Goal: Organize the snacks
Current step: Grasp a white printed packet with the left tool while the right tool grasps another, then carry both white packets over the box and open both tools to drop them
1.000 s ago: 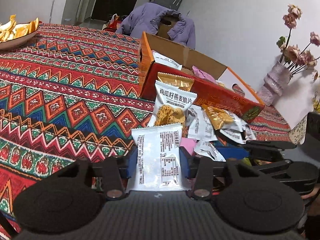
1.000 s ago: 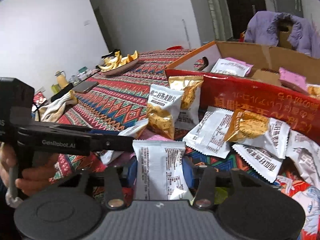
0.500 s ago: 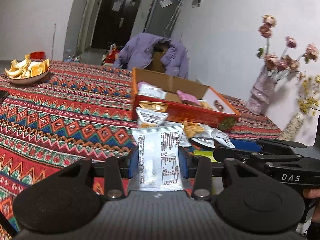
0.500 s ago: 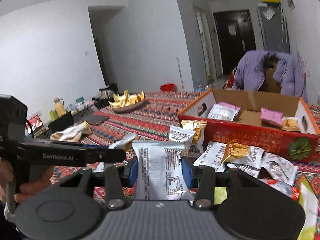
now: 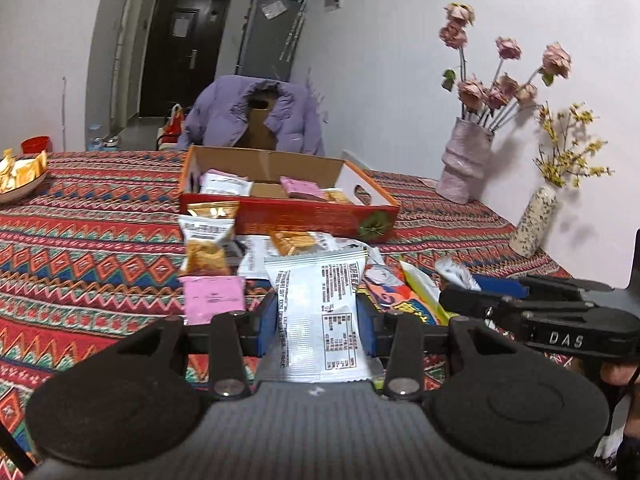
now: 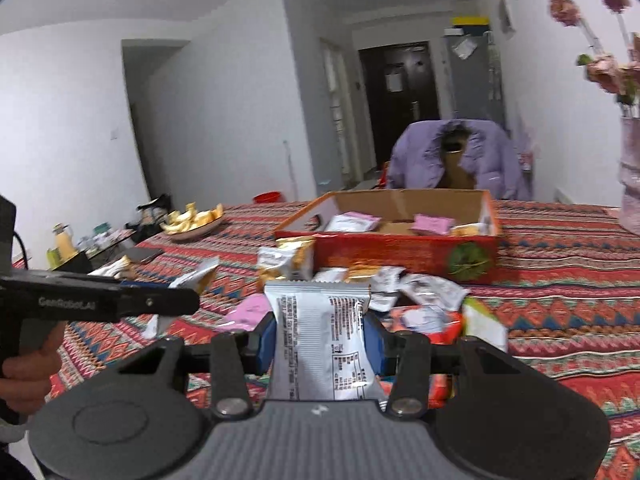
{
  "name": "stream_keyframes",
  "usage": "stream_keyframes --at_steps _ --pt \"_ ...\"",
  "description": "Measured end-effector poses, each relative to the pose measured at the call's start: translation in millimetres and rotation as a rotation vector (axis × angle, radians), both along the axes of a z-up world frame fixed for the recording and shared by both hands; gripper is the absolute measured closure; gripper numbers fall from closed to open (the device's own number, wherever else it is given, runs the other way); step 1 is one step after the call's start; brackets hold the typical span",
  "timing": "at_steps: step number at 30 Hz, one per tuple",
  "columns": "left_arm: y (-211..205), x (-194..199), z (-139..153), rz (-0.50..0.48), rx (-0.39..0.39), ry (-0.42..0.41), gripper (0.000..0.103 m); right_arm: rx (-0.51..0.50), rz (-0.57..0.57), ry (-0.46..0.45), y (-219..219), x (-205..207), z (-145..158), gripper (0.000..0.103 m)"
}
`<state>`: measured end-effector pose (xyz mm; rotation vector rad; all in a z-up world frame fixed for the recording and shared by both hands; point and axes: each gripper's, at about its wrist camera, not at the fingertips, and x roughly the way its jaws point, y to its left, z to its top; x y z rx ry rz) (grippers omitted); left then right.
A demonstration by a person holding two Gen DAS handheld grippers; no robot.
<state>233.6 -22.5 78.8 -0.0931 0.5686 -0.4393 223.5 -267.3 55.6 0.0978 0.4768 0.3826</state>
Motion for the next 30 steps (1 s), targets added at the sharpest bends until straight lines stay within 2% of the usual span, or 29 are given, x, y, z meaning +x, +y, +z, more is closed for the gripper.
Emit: stream_keyframes --at_steps 6,14,20,24,27,30 --pt "-13.6 32.2 12.8 -0.024 0.024 -0.018 0.062 0.020 -0.004 -0.018 -14.8 15.3 5.5 0.059" --pt "-15.6 99.9 46.8 -0.044 0.053 -0.085 0.062 0.061 -0.024 -0.021 -24.9 79.0 25.7 0.059" --pt "-16.2 172.2 59.9 -0.020 0.115 -0.113 0.062 0.087 0.017 -0.001 -26.6 160.3 49.6 0.059" --pt "-18.8 224.4 58.7 0.029 0.168 -0.121 0.062 0.167 0.045 0.053 -25.1 227.4 51.5 0.059" --pt "-24.5 270.6 54.9 0.030 0.172 -0.077 0.062 0.156 0.038 0.079 -17.9 275.7 48.3 0.059" --pt "-35.4 317.5 45.9 0.026 0.169 -0.017 0.062 0.176 0.009 0.147 -13.7 332.6 39.0 0.059"
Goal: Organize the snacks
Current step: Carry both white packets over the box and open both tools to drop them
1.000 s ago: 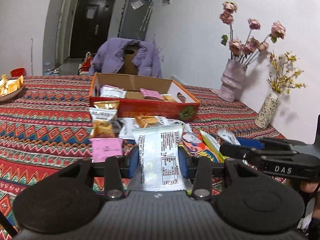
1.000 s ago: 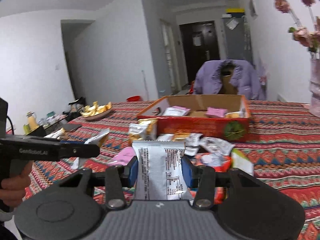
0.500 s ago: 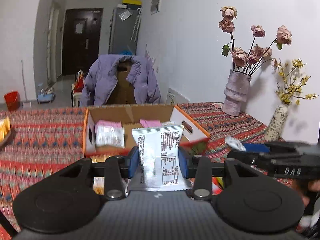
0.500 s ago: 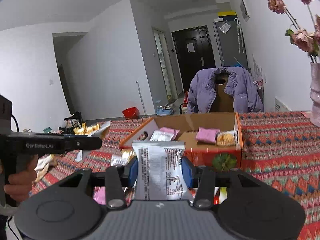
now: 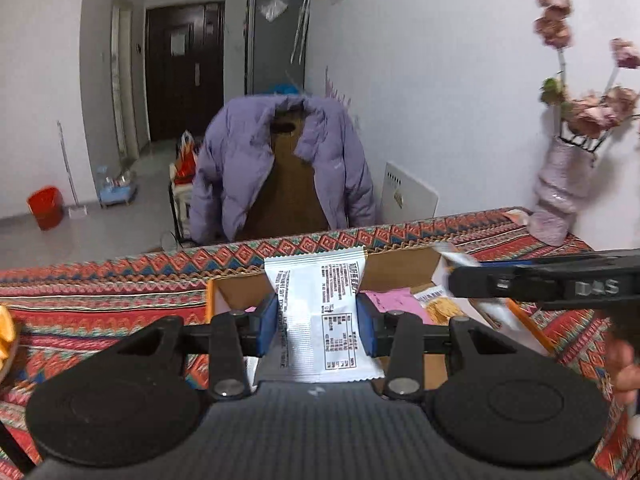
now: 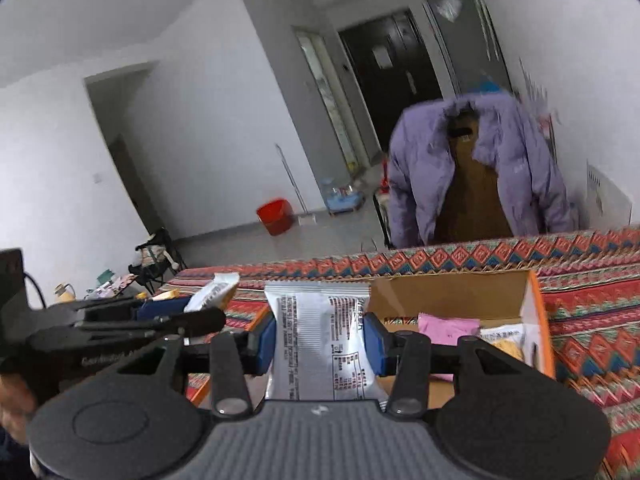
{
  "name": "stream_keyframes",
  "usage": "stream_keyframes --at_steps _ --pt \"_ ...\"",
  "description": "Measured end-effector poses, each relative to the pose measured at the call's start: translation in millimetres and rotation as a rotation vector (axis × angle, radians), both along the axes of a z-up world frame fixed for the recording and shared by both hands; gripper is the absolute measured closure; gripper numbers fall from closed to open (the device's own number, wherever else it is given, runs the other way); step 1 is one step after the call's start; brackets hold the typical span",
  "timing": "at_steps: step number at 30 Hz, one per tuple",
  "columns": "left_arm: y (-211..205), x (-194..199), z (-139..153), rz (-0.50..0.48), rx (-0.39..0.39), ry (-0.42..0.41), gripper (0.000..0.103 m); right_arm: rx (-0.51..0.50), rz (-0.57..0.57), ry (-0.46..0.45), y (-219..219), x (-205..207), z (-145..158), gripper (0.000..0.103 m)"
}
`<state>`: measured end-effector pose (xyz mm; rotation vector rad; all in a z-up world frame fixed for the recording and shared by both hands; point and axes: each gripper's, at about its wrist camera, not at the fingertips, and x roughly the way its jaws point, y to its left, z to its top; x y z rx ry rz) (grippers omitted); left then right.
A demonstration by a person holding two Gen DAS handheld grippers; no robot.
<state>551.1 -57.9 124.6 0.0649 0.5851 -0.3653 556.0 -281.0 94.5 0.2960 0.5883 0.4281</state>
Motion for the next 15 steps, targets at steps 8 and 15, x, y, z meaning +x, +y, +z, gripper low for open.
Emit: stream_keyframes --at_steps 8,15 --pt "-17.7 100.1 -39.6 0.057 0.049 0.095 0.062 0.010 -0.088 0.191 15.6 121.0 -55.2 0.058" --pt "-29.1 133.5 -77.8 0.039 0.012 0.235 0.061 -0.013 -0.154 0.249 9.5 154.3 -82.8 0.047"
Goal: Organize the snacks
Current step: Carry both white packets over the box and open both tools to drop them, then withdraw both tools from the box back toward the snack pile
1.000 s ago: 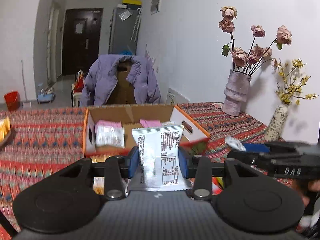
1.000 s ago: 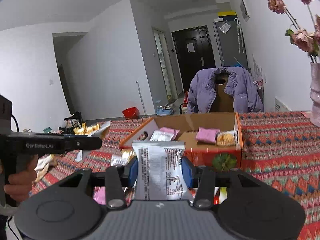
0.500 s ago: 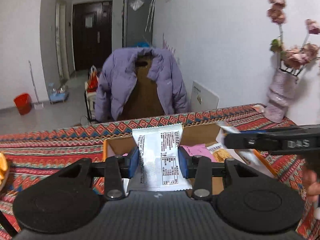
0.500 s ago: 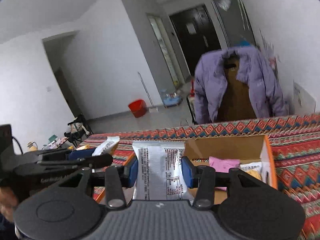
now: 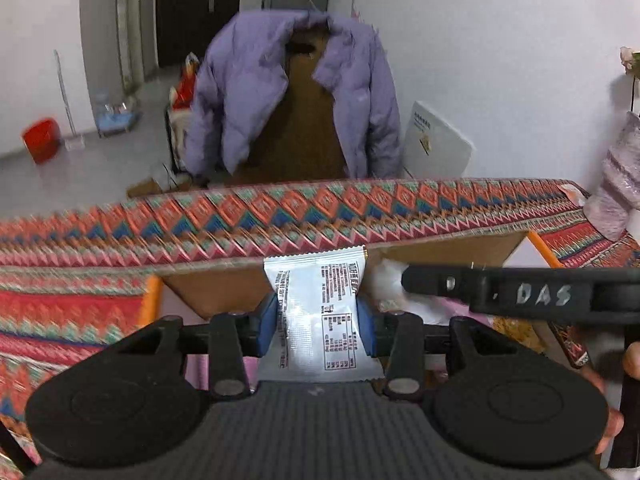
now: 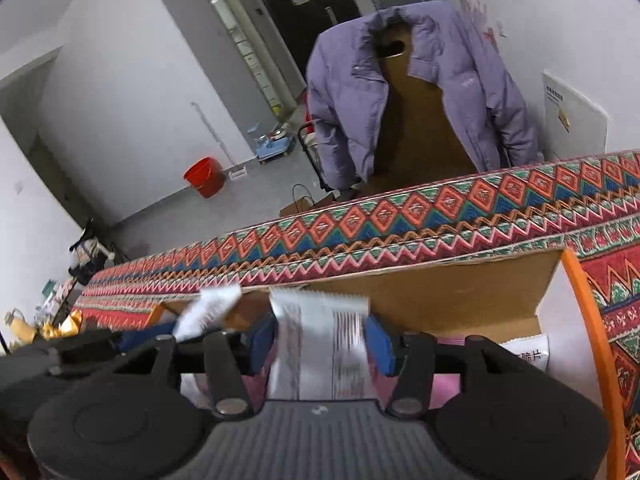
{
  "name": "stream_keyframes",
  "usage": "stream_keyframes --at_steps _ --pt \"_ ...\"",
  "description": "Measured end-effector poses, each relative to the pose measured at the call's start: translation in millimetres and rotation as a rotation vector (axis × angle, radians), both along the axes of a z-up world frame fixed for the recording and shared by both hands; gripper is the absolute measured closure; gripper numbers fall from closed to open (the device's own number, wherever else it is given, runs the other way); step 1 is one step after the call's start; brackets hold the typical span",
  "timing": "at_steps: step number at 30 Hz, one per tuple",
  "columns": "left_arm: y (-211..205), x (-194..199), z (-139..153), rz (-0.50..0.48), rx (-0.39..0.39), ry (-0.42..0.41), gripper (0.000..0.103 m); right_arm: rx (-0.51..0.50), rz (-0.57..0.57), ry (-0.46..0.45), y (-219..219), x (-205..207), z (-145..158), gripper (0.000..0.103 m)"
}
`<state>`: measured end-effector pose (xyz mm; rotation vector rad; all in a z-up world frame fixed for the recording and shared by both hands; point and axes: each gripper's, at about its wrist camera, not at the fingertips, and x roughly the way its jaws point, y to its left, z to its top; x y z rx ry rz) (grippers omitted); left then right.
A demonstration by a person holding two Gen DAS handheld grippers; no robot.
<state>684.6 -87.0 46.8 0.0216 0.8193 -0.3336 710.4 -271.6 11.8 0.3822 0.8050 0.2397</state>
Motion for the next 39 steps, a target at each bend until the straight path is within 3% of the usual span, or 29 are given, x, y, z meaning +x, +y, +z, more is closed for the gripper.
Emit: stream_keyframes --at_steps 3,4,5,7,13,16,18,23,29,31,35,39 --pt "-10.9 1.9 -11.9 -0.028 -0.005 0.031 0.053 0.021 -0.022 -0.007 -12.0 -1.3 1.2 0.043" --pt "-13.4 1.7 -15.0 -0.034 -0.001 0.037 0.041 0.021 -0.029 -0.013 -15.3 -5.1 3.9 0.043" --pt "-15.0 -1.0 -15.3 -0.024 0.004 0.037 0.038 0.022 -0.037 -0.019 -18.2 -7.8 7.1 0.043" --pt "-12.7 -6.1 -10.6 -0.029 0.004 0.029 0.037 0.013 -0.033 -0.038 -22.4 -17.7 17.0 0.040" --pt "11.9 -37.9 40.2 -0.006 0.014 -0.055 0.027 -0.054 -0.007 -0.104 -37.0 -62.5 62.6 0.034" --pt "27.5 -61.9 68.8 0.018 0.029 -0.094 0.026 -0.093 0.001 -0.136 -44.8 -90.3 87.5 0.021" --pt "36.2 -83.0 85.2 0.016 0.039 -0.115 0.024 -0.133 0.008 -0.156 -48.6 -113.3 102.5 0.020" --pt "60.6 -161.0 113.5 0.015 0.070 -0.189 0.020 -0.237 0.028 -0.184 -53.4 -175.7 125.1 0.013" --pt "82.8 -275.7 125.9 0.018 0.078 -0.343 0.012 -0.376 0.093 -0.331 -46.4 -277.6 151.1 0.005" --pt "87.6 -312.6 119.8 0.031 0.074 -0.397 0.007 -0.397 0.106 -0.393 -43.8 -311.3 154.9 0.000" --pt "87.8 -379.2 92.0 0.110 0.115 -0.451 0.007 -0.396 0.127 -0.483 -39.2 -378.8 147.8 0.000" --pt "92.1 -429.6 73.4 0.150 0.038 -0.435 0.006 -0.396 0.123 -0.522 -33.6 -432.8 127.7 0.000"
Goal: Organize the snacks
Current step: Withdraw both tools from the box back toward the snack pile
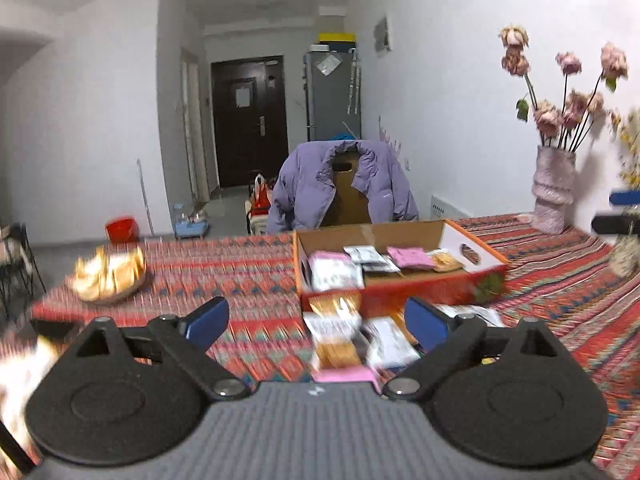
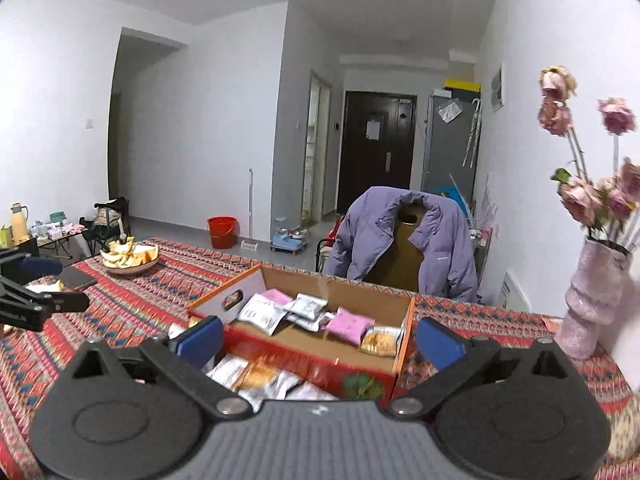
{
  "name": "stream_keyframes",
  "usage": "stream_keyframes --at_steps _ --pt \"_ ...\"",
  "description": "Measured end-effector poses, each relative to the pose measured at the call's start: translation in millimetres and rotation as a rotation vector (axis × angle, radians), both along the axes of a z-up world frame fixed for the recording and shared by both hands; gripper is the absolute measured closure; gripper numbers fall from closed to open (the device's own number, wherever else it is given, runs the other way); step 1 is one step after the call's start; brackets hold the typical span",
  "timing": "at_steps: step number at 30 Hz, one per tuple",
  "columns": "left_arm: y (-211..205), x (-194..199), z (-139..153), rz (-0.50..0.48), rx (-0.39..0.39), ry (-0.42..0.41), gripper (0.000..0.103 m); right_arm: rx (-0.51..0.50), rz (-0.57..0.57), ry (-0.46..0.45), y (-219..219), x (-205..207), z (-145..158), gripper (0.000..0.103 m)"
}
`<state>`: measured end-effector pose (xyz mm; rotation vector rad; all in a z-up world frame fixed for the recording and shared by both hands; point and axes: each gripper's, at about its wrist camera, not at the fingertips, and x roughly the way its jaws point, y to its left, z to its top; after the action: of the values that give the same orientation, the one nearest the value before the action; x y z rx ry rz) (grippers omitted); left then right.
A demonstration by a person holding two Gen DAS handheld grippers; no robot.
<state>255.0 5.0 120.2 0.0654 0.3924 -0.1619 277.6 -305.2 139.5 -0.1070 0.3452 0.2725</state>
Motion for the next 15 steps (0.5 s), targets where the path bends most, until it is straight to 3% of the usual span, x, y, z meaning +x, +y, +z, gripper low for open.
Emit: stream_keyframes --at_steps 7,15 --pt "4.9 -65.0 -34.2 0.040 -0.062 0.089 0.006 -0.065 0.000 0.059 19.6 -75.7 -55.1 0.000" --pt "15.4 -84.2 -63.1 0.064 -0.038 0.185 0.006 0.014 -0.035 0.182 23.7 -119.4 -107.1 0.000"
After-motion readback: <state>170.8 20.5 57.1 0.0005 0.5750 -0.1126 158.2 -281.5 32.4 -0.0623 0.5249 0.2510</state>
